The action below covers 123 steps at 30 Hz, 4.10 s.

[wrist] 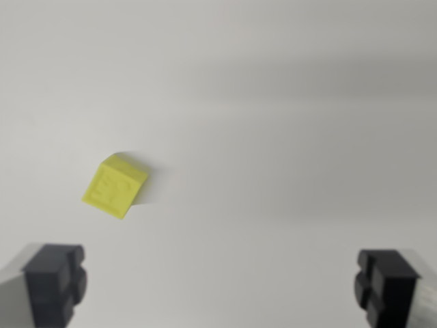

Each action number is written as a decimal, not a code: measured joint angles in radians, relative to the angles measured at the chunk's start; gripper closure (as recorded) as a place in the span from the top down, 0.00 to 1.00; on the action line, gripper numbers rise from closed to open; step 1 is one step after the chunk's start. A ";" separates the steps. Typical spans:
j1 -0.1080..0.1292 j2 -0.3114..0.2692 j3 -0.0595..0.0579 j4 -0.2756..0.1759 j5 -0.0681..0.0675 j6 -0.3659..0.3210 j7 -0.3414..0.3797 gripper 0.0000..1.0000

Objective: Pick yellow cube

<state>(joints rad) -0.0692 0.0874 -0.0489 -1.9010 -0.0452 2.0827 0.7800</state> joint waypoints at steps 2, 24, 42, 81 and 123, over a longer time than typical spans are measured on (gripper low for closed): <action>0.000 0.000 0.000 0.000 0.000 0.000 0.000 1.00; 0.029 0.011 0.000 -0.095 0.000 0.087 0.110 1.00; 0.058 0.041 0.000 -0.174 0.001 0.181 0.211 1.00; 0.123 0.155 0.000 -0.289 0.020 0.380 0.418 1.00; 0.201 0.353 0.000 -0.328 0.081 0.588 0.611 1.00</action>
<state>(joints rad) 0.1317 0.4400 -0.0488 -2.2289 0.0362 2.6703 1.3908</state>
